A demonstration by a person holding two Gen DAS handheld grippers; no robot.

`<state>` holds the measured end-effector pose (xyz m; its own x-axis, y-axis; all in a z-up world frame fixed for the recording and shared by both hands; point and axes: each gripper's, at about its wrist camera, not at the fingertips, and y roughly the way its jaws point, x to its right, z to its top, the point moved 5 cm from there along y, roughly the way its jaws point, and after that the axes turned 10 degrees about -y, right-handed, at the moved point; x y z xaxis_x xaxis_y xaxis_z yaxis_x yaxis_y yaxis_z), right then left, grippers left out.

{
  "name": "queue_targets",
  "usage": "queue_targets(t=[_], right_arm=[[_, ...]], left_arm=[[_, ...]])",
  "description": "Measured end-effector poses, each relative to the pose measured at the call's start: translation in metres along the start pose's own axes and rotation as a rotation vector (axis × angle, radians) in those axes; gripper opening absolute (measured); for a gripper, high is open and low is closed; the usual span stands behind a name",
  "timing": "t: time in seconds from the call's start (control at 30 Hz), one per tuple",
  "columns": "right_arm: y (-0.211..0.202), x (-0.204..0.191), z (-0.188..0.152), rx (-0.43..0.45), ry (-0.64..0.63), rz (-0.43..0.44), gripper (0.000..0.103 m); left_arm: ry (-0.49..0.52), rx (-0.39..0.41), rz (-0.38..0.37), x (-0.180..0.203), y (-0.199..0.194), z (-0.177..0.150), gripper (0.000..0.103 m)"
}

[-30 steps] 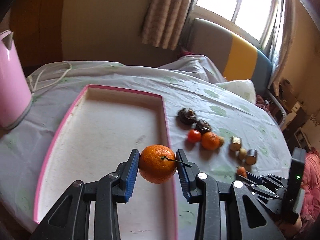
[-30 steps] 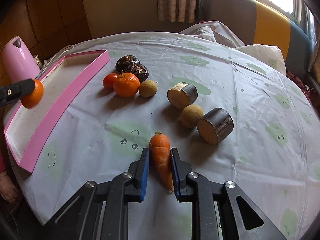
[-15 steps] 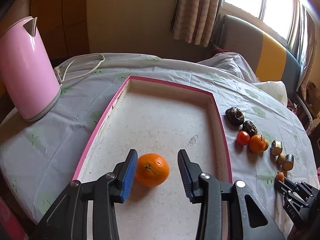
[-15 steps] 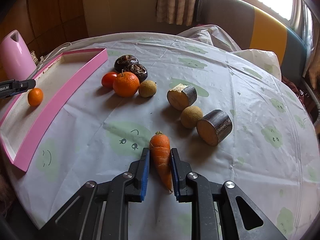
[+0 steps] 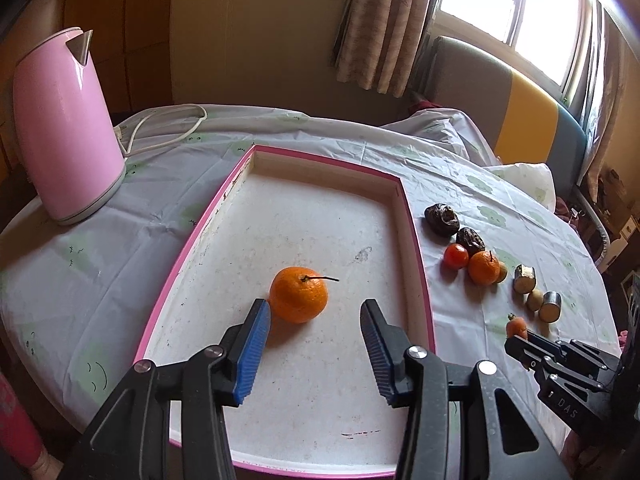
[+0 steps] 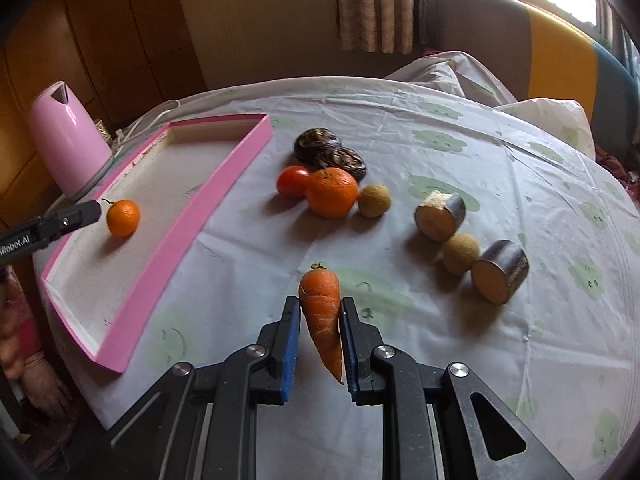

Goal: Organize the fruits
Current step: 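Lower the carrot into the tray beside the orange and open the right gripper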

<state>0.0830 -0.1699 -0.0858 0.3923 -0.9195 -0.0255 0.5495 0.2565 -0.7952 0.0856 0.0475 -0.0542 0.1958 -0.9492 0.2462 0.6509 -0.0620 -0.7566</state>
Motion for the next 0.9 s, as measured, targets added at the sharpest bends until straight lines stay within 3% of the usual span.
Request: queue_targets(t=[0.33, 0.6, 0.8, 0.9], right_arm=[[0.002, -0.064, 0.053, 0.042, 0.001, 0.204, 0.020], [0.026, -0.093, 0.076, -0.003, 0.027, 0.246, 0.020], [0.043, -0.103, 0.071, -0.038, 0.054, 0.272, 0.025], [0.040, -0.103, 0.068, -0.024, 0.028, 0.244, 0.028]], left_arm=[[-0.048, -0.006, 0.014, -0.025, -0.005, -0.008, 0.048], [-0.054, -0.011, 0.013, -0.030, -0.005, -0.011, 0.048], [-0.047, -0.004, 0.019, -0.031, -0.007, -0.011, 0.048], [-0.049, -0.006, 0.020, -0.031, -0.007, -0.010, 0.048]])
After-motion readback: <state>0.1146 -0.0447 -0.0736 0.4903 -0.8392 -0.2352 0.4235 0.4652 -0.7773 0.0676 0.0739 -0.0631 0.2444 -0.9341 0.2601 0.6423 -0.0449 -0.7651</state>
